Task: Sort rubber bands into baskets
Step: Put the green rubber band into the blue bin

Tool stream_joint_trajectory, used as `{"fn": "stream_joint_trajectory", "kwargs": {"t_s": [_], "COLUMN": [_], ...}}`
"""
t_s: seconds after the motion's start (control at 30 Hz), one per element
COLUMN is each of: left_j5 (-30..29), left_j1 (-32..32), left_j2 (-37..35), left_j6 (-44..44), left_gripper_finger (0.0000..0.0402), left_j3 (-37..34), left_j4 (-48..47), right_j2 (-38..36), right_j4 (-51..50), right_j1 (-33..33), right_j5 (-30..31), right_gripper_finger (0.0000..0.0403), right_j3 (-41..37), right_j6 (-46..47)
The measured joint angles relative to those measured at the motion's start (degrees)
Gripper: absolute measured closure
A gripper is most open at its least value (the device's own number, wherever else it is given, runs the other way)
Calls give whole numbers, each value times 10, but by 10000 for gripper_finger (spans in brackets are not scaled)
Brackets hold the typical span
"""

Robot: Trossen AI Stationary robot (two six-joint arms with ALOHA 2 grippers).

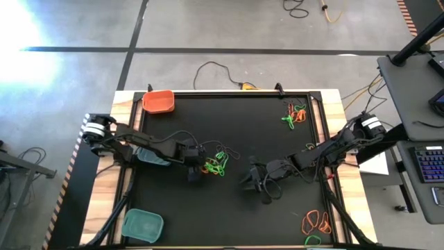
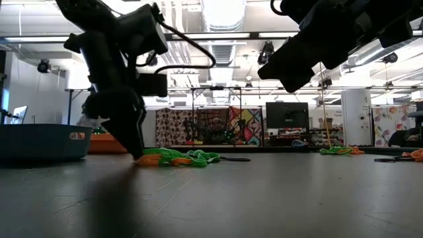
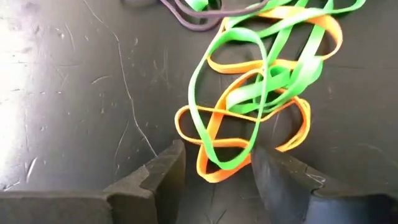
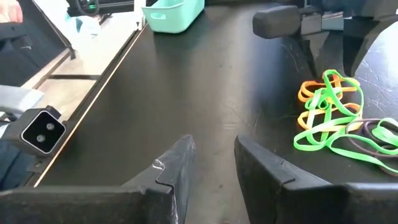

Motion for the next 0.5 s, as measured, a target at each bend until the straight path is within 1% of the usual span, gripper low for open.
{"fn": "stream_joint_trajectory", "kwargs": {"t_s": [0.13, 0.23, 0.4, 0.5], "left_j5": [0, -1, -2, -24], "left_j1": [1, 1, 1, -3], "left_j2": [-1, 2, 11, 10], "left_j6": [-5, -5, -14, -21], "left_gripper_finger": [252, 276, 335, 373], "left_j3": [-2, -8, -12, -12], "left_j4": [8, 21, 24, 24], "right_j2": [0, 0, 0, 0], "right_j4": [1, 1, 1, 1], "right_j1": [0, 0, 3, 3], "right_j5": [0, 0, -1, -1], "right_gripper_finger": [296, 294, 297, 301], "right_j3": [0, 0, 0, 0], "right_j6": [11, 15, 15, 23]}}
